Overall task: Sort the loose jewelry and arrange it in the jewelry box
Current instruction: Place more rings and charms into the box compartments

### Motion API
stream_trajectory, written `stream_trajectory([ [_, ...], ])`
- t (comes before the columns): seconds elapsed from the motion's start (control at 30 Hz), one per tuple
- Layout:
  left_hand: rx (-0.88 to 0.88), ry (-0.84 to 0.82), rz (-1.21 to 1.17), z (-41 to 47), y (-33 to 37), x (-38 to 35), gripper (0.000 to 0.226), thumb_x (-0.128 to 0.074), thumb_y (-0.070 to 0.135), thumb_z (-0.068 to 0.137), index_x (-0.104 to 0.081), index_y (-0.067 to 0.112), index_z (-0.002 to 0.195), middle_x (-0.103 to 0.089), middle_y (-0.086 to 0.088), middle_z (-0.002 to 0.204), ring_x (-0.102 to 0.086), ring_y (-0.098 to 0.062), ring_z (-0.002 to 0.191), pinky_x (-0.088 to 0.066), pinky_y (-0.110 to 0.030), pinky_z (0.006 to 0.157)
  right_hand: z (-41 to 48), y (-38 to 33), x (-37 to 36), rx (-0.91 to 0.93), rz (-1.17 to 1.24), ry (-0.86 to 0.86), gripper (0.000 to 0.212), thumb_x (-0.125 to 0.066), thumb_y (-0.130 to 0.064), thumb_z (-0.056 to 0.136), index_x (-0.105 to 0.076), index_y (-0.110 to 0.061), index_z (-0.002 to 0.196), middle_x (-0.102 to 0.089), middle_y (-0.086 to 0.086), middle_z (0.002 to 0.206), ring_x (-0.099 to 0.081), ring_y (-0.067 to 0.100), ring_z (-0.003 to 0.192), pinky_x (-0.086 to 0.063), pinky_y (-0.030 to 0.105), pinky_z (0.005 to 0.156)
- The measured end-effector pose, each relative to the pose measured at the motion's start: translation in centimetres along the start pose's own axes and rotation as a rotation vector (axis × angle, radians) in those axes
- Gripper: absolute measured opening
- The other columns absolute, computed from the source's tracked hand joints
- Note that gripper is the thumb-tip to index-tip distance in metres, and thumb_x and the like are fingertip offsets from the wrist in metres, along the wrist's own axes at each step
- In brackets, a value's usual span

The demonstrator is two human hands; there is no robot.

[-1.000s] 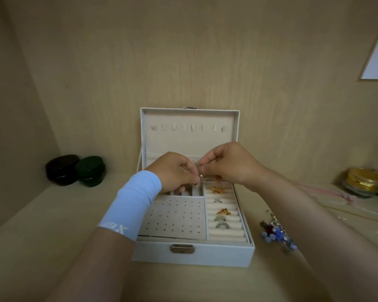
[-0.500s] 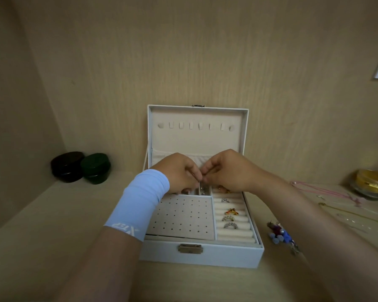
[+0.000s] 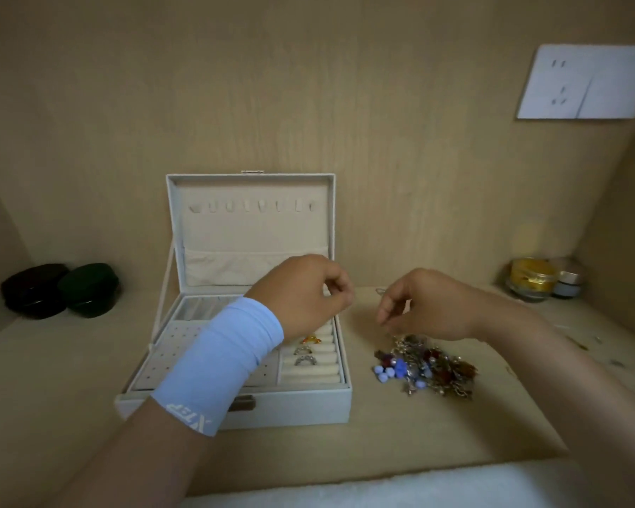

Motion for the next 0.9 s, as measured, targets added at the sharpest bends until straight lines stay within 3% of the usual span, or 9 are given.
stream_trajectory([
  [0.1,-0.094,-0.066,0.182,0.7,2.4,-2.4,0.008,-0.068,0.038,0.086,-0.073,0.033,0.09,-0.059,0.018,0.089,-0.051,-0.003,0.089,-0.04,-0.025,0.086,-1.0,1.9,-0.5,-0.021,-0.066,-0.118,0.016,-0.082,-0.019,0.078,-0.078,-0.033,0.086,-0.072,-0.017,0.08,-0.06,-0.008,0.068,-0.043,0.006,0.064],
  [0.23,-0.088,-0.244,0.372,1.4,4.0,-5.6,0.016,-0.069,0.047,0.079,-0.074,0.033,0.084,-0.065,0.019,0.082,-0.054,-0.005,0.094,-0.03,-0.027,0.099,-1.3,2.6,-1.1,-0.026,-0.096,-0.19,0.021,-0.087,-0.025,0.073,-0.079,-0.032,0.091,-0.073,-0.017,0.08,-0.063,-0.007,0.069,-0.044,0.007,0.063],
  [0.37,-0.062,-0.303,0.536,1.7,4.4,-7.6,0.033,-0.072,0.06,0.069,-0.073,0.032,0.086,-0.07,0.017,0.084,-0.059,-0.007,0.092,-0.033,-0.03,0.099,-1.2,2.7,-1.9,-0.016,-0.068,-0.25,0.018,-0.086,-0.022,0.074,-0.078,-0.027,0.089,-0.075,-0.012,0.078,-0.068,0.0,0.073,-0.049,0.015,0.069],
  [0.47,-0.061,-0.301,0.538,1.6,4.5,-8.2,0.032,-0.074,0.057,0.069,-0.071,0.03,0.085,-0.067,0.017,0.081,-0.061,-0.006,0.085,-0.038,-0.028,0.092,-1.2,3.1,-0.6,-0.028,-0.048,-0.212,0.015,-0.085,-0.021,0.077,-0.079,-0.027,0.089,-0.069,-0.02,0.069,-0.059,-0.01,0.062,-0.044,0.008,0.062],
  [0.57,-0.03,-0.286,0.481,1.5,4.3,-8.1,0.02,-0.075,0.043,0.076,-0.071,0.027,0.088,-0.065,0.017,0.08,-0.062,-0.007,0.085,-0.044,-0.024,0.084,-1.4,3.8,0.6,-0.046,-0.055,-0.176,0.013,-0.085,-0.022,0.077,-0.08,-0.026,0.088,-0.071,-0.017,0.071,-0.059,-0.011,0.063,-0.042,0.008,0.063],
  [0.67,0.002,-0.284,0.446,1.4,4.1,-7.6,0.009,-0.067,0.032,0.081,-0.072,0.03,0.089,-0.069,0.017,0.086,-0.063,-0.007,0.088,-0.046,-0.022,0.086,-1.4,3.7,0.0,-0.052,-0.082,-0.223,0.011,-0.086,-0.026,0.075,-0.08,-0.028,0.084,-0.074,-0.014,0.075,-0.064,-0.002,0.072,-0.052,0.022,0.074],
  [0.77,0.061,-0.302,0.362,1.4,3.4,-6.8,0.019,-0.058,0.023,0.082,-0.069,0.038,0.08,-0.068,0.02,0.08,-0.062,-0.005,0.086,-0.049,-0.022,0.081,-1.1,3.3,-0.9,-0.036,-0.109,-0.227,0.013,-0.086,-0.029,0.075,-0.079,-0.028,0.085,-0.072,-0.013,0.073,-0.065,0.004,0.074,-0.055,0.03,0.076],
  [0.83,0.065,-0.309,0.328,1.4,3.1,-6.7,0.02,-0.056,0.023,0.083,-0.065,0.04,0.079,-0.068,0.022,0.08,-0.062,-0.004,0.086,-0.049,-0.024,0.086,-1.0,3.1,-1.2,-0.035,-0.105,-0.229,0.014,-0.087,-0.03,0.074,-0.078,-0.027,0.085,-0.069,-0.016,0.069,-0.062,-0.001,0.069,-0.052,0.025,0.072],
  [0.9,0.008,-0.289,0.4,1.3,3.2,-6.9,0.004,-0.062,0.036,0.082,-0.063,0.038,0.079,-0.067,0.022,0.082,-0.06,-0.004,0.089,-0.039,-0.026,0.098,-1.0,2.9,-1.7,-0.045,-0.118,-0.248,0.016,-0.087,-0.035,0.072,-0.079,-0.028,0.083,-0.071,-0.016,0.069,-0.061,-0.003,0.068,-0.05,0.021,0.07],
])
Point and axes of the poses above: each hand's wrist, its own z-axis towards the middle knuckle, its own x-axis out of the back of the hand, y = z × x, the point moved 4 cm from there along z, towards the middle knuckle
